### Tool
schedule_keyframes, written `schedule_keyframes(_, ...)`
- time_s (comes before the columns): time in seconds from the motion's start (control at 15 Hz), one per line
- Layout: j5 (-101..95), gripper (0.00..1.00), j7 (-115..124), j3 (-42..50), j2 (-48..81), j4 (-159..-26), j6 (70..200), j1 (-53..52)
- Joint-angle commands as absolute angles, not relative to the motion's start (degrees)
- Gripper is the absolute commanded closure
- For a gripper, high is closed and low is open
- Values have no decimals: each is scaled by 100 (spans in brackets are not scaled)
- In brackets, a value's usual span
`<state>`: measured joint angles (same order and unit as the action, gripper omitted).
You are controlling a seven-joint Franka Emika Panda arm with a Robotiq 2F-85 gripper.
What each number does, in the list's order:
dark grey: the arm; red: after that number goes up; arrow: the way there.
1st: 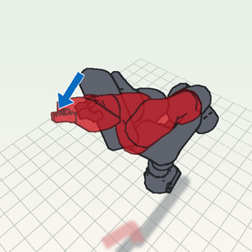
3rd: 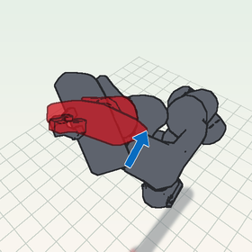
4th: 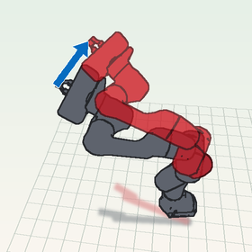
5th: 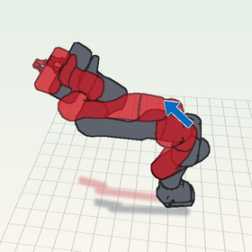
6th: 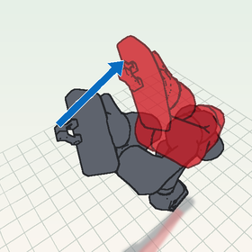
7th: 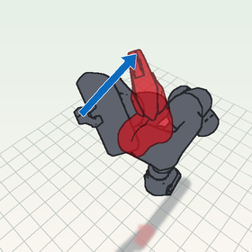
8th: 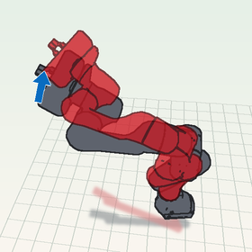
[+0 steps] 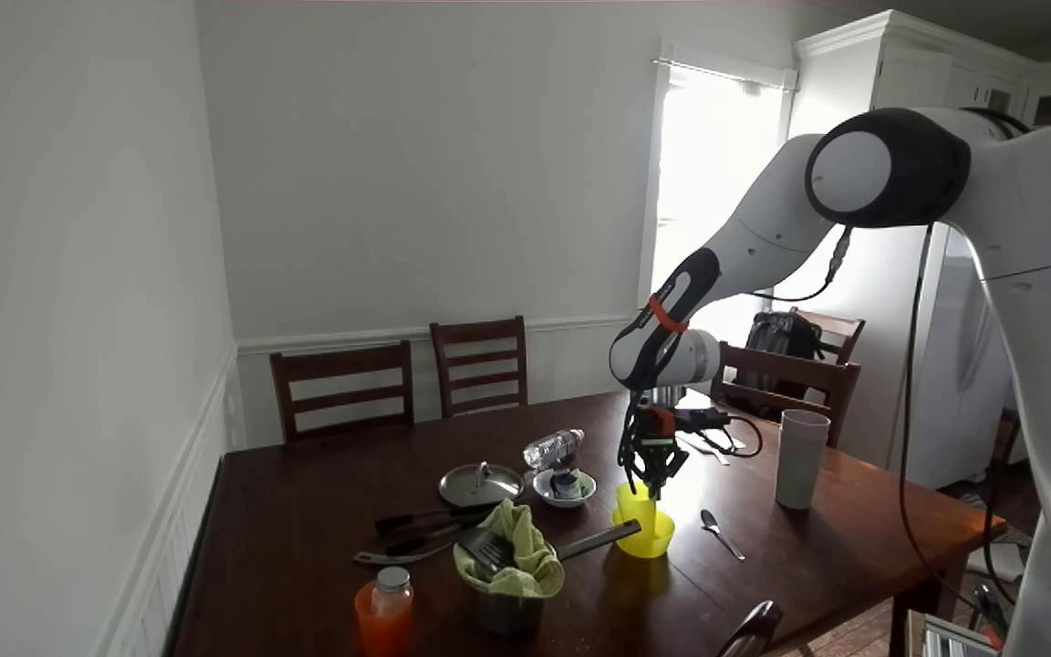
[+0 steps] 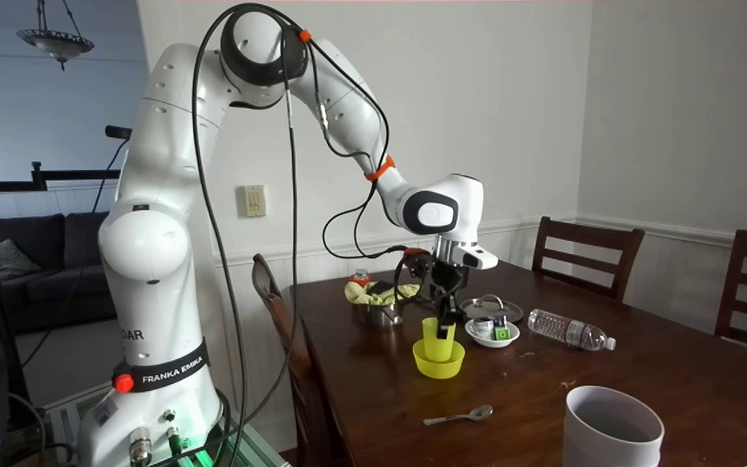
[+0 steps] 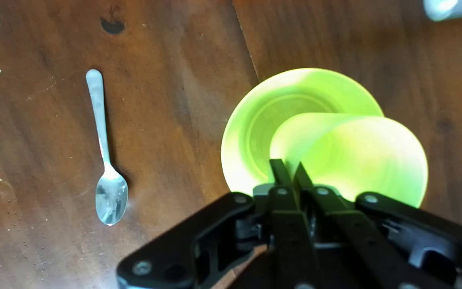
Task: Remove the silver spoon from the yellow cup then put the cup on the table
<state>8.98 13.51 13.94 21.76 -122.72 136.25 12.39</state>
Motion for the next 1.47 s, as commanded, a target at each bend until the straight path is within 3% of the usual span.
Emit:
schedule_keyframes(0.0,1057,96,1175,1413,1408,-12758,13688,1389)
schedule_keyframes(1.4,1680,95,259,1488,2238,-11739,14084,2208)
